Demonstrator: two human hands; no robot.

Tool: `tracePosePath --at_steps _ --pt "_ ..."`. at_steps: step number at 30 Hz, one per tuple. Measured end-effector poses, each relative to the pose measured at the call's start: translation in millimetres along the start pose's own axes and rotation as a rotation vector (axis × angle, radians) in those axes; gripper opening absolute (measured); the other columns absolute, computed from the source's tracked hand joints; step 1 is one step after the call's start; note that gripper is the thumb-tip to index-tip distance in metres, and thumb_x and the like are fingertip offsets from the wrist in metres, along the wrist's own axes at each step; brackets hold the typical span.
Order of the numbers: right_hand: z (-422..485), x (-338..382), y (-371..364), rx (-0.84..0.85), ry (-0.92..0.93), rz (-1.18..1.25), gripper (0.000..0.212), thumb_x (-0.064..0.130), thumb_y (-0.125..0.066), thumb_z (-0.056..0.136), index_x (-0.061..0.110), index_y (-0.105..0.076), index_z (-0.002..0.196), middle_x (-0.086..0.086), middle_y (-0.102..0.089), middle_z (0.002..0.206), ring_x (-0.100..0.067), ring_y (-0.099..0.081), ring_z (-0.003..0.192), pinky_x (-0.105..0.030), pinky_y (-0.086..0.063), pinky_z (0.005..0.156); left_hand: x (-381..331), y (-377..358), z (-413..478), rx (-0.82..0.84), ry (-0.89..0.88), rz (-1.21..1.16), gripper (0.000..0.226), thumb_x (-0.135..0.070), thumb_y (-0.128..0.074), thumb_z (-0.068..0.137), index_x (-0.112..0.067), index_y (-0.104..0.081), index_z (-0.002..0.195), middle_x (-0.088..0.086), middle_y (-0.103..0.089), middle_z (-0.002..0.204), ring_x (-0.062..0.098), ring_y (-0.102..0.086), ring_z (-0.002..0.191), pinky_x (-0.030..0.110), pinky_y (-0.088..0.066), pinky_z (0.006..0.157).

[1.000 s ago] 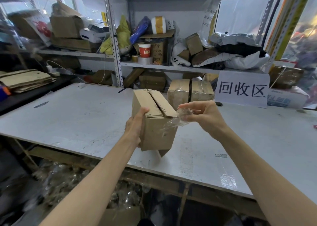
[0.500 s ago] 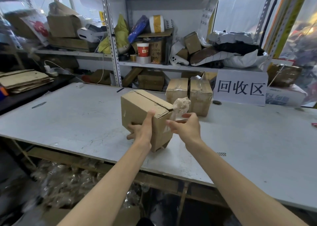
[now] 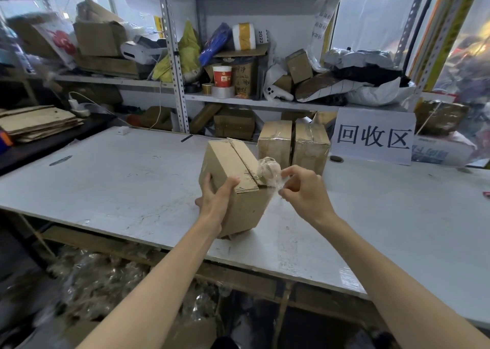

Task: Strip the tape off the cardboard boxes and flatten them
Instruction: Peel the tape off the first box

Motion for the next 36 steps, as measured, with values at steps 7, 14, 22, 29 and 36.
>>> tracePosePath --at_steps 7,14,22,29,36 --pt "0 17 -20 0.230 0.135 0.034 0.060 0.002 -0.077 0.075 0.021 -0.057 0.129 -0.001 -0.061 0.121 -0.014 -0.060 0.108 -0.025 -0.058 0.078 -24 -7 4 0.039 -0.182 0.228 0.072 -0.034 -0.058 0.088 -0.039 -0.025 0.152 0.011 -0.040 0.141 0.025 -0.049 0.113 0.039 -0.045 0.094" --pt "5 12 -11 0.044 0.102 0.193 0.007 -0.002 -0.078 0.073 -0.002 -0.071 0.077 -0.012 -0.073 0.076 -0.019 -0.072 0.074 -0.031 -0.060 0.068 -26 -7 9 0.097 -0.227 0.383 0.067 -0.036 -0.070 0.087 -0.029 -0.042 0.148 0.009 -0.040 0.144 0.024 -0.049 0.120 0.038 -0.041 0.107" --pt "-10 -48 -15 -0.063 -0.265 0.447 0.012 -0.013 -0.074 0.070 -0.003 -0.069 0.065 -0.019 -0.070 0.068 -0.029 -0.071 0.061 -0.038 -0.060 0.059 -24 9 16 0.109 -0.163 0.425 0.071 -0.032 -0.070 0.089 -0.025 -0.037 0.151 0.008 -0.035 0.152 0.028 -0.041 0.135 0.043 -0.034 0.114" --pt "-5 -22 -6 -0.155 -0.061 0.145 0.003 0.008 -0.079 0.076 0.007 -0.076 0.075 -0.004 -0.072 0.070 -0.015 -0.069 0.067 -0.028 -0.057 0.065 -27 -13 13 0.135 -0.155 0.639 0.060 -0.035 -0.043 0.101 -0.027 -0.020 0.155 0.015 -0.023 0.147 0.036 -0.045 0.124 0.040 -0.035 0.106" --pt "-15 -12 -44 -0.003 -0.120 0.331 0.030 0.024 -0.059 0.092 0.000 -0.071 0.078 -0.015 -0.069 0.079 -0.027 -0.068 0.076 -0.038 -0.058 0.072 -22 4 20 0.109 -0.114 0.632 0.060 -0.043 -0.040 0.101 -0.031 -0.017 0.154 0.015 -0.022 0.146 0.038 -0.044 0.124 0.044 -0.038 0.106"
Point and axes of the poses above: each hand's wrist, its own z-axis towards the middle knuckle, its own y-axis out of the back of the hand, x = y × z, the point moved 8 cm from there along z, towards the middle knuckle
